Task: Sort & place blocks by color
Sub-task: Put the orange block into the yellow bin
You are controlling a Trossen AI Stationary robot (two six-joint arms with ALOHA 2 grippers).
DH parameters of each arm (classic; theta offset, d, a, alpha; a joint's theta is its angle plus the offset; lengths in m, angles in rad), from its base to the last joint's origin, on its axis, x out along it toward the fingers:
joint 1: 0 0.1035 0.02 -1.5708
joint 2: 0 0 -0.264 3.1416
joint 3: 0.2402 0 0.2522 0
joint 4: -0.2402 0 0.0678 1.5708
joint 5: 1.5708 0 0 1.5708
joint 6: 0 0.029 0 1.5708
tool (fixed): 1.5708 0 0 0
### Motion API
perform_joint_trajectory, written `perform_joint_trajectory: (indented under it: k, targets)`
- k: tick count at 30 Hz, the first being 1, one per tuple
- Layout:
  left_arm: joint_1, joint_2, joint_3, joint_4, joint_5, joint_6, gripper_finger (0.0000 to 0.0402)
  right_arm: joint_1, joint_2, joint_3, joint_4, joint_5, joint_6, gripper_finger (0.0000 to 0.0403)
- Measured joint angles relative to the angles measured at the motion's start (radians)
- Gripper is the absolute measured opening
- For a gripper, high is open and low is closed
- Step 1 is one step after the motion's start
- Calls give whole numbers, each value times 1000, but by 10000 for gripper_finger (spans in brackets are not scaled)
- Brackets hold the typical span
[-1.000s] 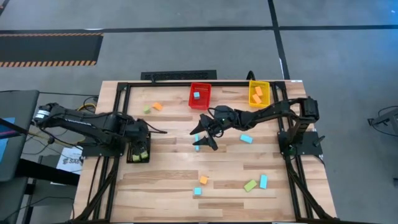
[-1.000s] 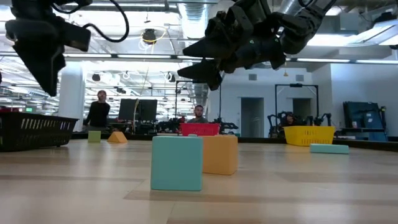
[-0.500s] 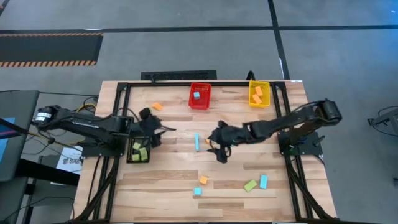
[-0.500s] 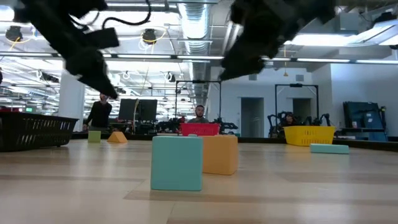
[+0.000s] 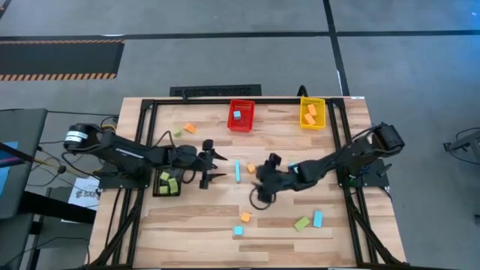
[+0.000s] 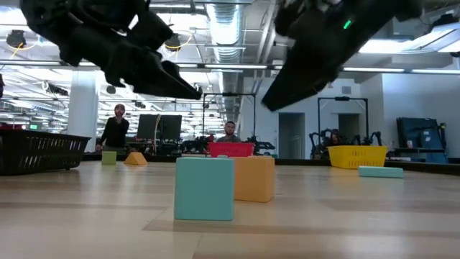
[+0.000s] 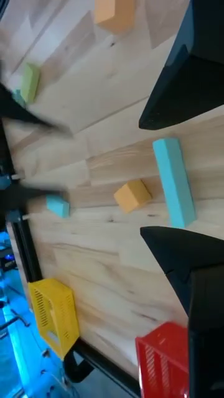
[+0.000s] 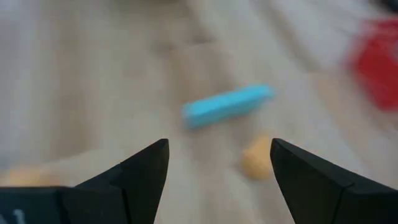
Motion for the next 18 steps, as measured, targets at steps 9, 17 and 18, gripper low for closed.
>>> perform_joint_trajectory:
  k: [9,17,18]
  targets:
    - [12,18,0,16,-116,-56,254,-47,147,-1,77,82,305,301]
    - [65,14,0,-10,-95,-81,254,-62,213,-1,76,154,455,301]
    - [68,14,0,-8,-92,-88,254,-64,224,-1,78,153,466,301]
